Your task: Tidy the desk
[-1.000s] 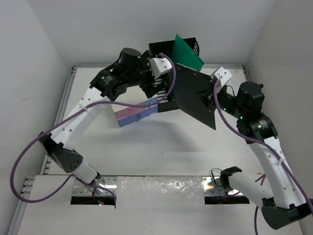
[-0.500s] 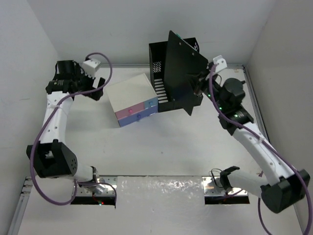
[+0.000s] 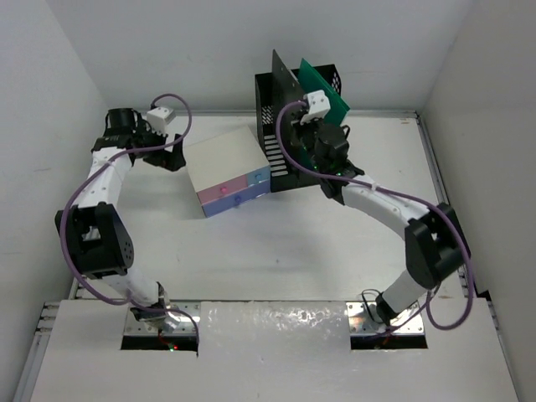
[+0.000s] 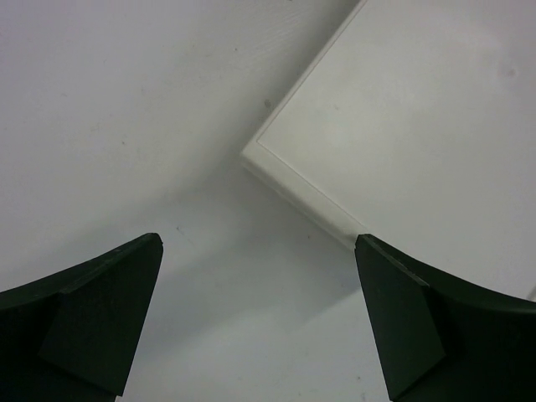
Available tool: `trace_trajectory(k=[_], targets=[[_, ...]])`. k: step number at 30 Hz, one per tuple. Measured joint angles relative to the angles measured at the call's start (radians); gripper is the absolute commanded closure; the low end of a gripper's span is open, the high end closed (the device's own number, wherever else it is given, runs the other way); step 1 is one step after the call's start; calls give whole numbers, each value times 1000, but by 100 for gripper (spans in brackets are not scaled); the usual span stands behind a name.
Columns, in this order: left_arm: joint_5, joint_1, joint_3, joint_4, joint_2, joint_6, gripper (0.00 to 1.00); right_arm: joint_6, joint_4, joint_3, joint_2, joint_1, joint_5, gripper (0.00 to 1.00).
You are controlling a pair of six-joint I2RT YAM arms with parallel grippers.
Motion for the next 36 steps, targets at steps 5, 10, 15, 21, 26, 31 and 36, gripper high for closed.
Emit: trace_trajectory(k=[5,10,15,21,26,31,36], targets=[[55,0,19,52,71,-27,5,-34,146,61,134,6,52,100],[97,0,74,84,145,-55,8,-77,309,90,246,45,77,100],[119,0,166,103,232,-89,9,-101,480,100,354,98,127,100],[117,0,276,106,318,-119,9,-117,570,59,423,123,203,90],[88,1,354,77,340,-121,7,-134,505,27,410,122,205,36],[74,7,403,51,267,-75,3,-153,183,66,285,123,148,25],[76,7,324,13,64,5,2,-147,-42,30,6,123,119,1]])
